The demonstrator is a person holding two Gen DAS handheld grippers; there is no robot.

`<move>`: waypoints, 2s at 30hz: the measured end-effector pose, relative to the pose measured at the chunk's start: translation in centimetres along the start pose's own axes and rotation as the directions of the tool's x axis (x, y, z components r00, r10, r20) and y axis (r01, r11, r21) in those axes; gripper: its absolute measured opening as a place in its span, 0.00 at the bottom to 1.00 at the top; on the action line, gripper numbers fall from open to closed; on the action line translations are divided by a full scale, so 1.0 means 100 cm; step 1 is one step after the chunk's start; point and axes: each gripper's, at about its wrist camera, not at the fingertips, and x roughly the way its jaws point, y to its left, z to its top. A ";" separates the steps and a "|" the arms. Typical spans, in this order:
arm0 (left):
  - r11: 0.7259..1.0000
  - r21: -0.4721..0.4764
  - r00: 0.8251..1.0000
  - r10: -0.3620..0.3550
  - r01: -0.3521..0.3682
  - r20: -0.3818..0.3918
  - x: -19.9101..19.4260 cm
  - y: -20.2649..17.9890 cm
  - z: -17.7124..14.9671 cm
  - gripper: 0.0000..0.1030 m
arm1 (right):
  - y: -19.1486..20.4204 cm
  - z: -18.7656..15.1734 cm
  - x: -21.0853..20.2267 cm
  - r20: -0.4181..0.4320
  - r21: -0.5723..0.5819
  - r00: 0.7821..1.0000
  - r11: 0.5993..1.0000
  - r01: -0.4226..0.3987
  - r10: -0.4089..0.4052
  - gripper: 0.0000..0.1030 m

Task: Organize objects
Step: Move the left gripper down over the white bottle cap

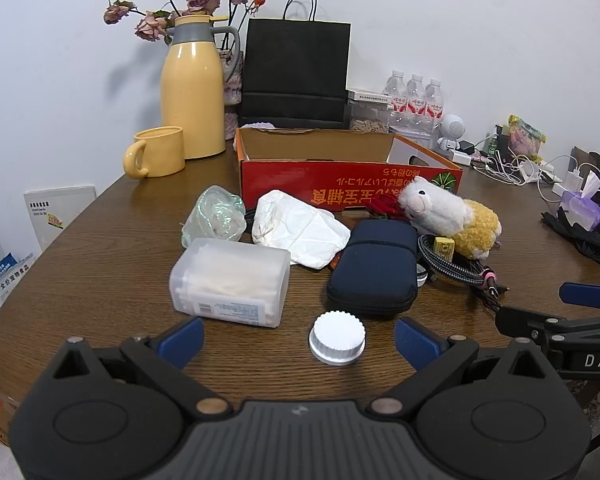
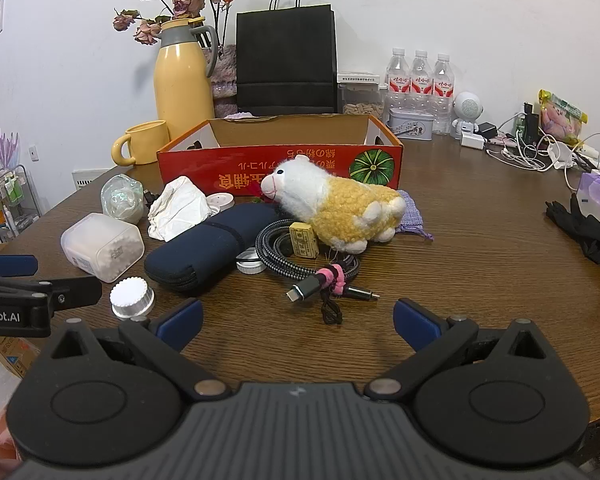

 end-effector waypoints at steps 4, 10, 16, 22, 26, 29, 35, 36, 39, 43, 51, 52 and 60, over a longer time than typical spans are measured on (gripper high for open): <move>1.000 0.000 1.000 -0.001 0.001 0.000 0.000 0.000 0.000 0.98 | 0.000 0.000 0.000 0.000 0.000 1.000 1.000 0.000 0.000 1.00; 1.000 0.000 1.000 0.000 0.000 0.000 0.000 0.000 0.000 0.98 | 0.000 0.000 0.000 0.001 0.000 1.000 1.000 0.000 0.000 1.00; 1.000 0.000 1.000 -0.001 0.001 0.000 0.000 0.000 0.000 0.98 | 0.000 -0.001 0.000 0.000 0.001 1.000 1.000 -0.001 0.001 1.00; 1.000 0.000 1.000 -0.001 0.001 -0.001 0.000 0.000 0.000 0.98 | 0.000 -0.001 0.000 0.000 0.001 1.000 1.000 -0.001 0.001 1.00; 1.000 -0.001 1.000 -0.003 0.003 0.000 0.000 -0.001 -0.002 0.98 | 0.000 -0.001 0.000 0.000 0.001 1.000 1.000 -0.001 0.001 1.00; 1.000 -0.002 1.000 -0.004 0.004 -0.001 0.000 -0.001 -0.002 0.98 | 0.000 -0.001 0.000 0.000 0.001 1.000 1.000 -0.002 0.002 1.00; 1.000 -0.001 1.000 -0.004 0.004 -0.001 0.000 -0.001 -0.001 0.98 | 0.000 -0.001 0.000 0.000 0.002 1.000 1.000 0.000 0.000 1.00; 1.000 -0.001 1.000 -0.004 0.004 -0.001 0.000 -0.001 -0.001 0.98 | 0.000 -0.001 0.000 0.000 0.002 1.000 1.000 -0.001 0.001 1.00; 1.000 -0.002 1.000 -0.004 0.004 -0.001 0.000 -0.001 -0.002 0.98 | 0.000 -0.001 0.000 -0.001 0.001 1.000 1.000 -0.001 0.001 1.00; 1.000 -0.001 1.000 -0.004 0.004 -0.001 0.000 -0.001 -0.002 0.98 | 0.000 -0.001 0.000 -0.001 0.002 1.000 1.000 -0.001 0.001 1.00; 1.000 0.001 1.000 -0.007 0.008 -0.005 0.000 -0.004 -0.004 0.98 | -0.001 -0.001 0.002 -0.001 0.002 1.000 1.000 -0.001 0.001 1.00; 1.000 0.002 1.000 -0.010 0.010 -0.009 0.000 -0.005 -0.005 0.98 | -0.001 -0.002 0.002 -0.001 0.002 1.000 1.000 -0.001 0.001 1.00; 0.999 0.010 0.998 -0.048 0.048 -0.032 0.006 -0.008 -0.006 0.93 | -0.001 -0.002 0.002 -0.002 0.001 1.000 1.000 0.002 -0.002 1.00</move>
